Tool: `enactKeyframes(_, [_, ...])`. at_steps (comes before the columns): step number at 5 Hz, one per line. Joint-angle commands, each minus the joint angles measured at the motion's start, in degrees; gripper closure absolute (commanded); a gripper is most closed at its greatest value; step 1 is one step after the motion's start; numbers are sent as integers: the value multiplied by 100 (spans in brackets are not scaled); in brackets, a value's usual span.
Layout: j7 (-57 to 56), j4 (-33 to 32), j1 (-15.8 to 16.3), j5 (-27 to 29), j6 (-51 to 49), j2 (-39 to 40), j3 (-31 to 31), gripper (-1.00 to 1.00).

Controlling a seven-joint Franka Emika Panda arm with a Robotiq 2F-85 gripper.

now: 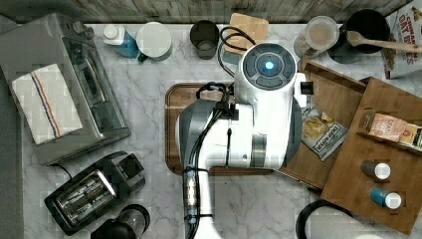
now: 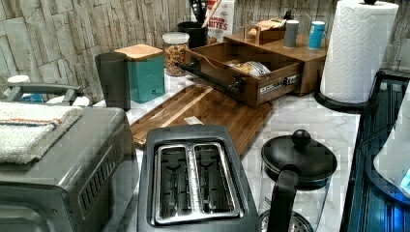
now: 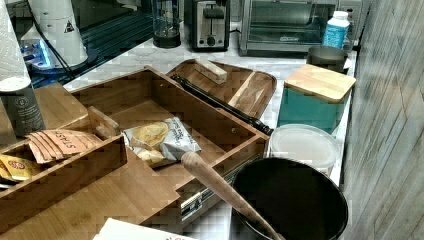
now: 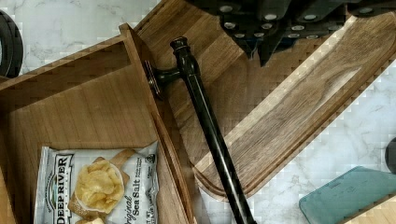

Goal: Close the drawer.

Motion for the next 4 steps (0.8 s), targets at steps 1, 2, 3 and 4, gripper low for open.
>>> enactKeyframes(1, [2, 1, -30, -26, 0, 0, -22, 100])
enactKeyframes(2, [1, 0, -21, -25, 0, 0, -31, 100])
enactKeyframes(3, [-641, -57, -64, -22, 217, 190, -21, 100])
enactKeyframes(4, [-1114, 157, -92, 65, 267, 469, -9, 100])
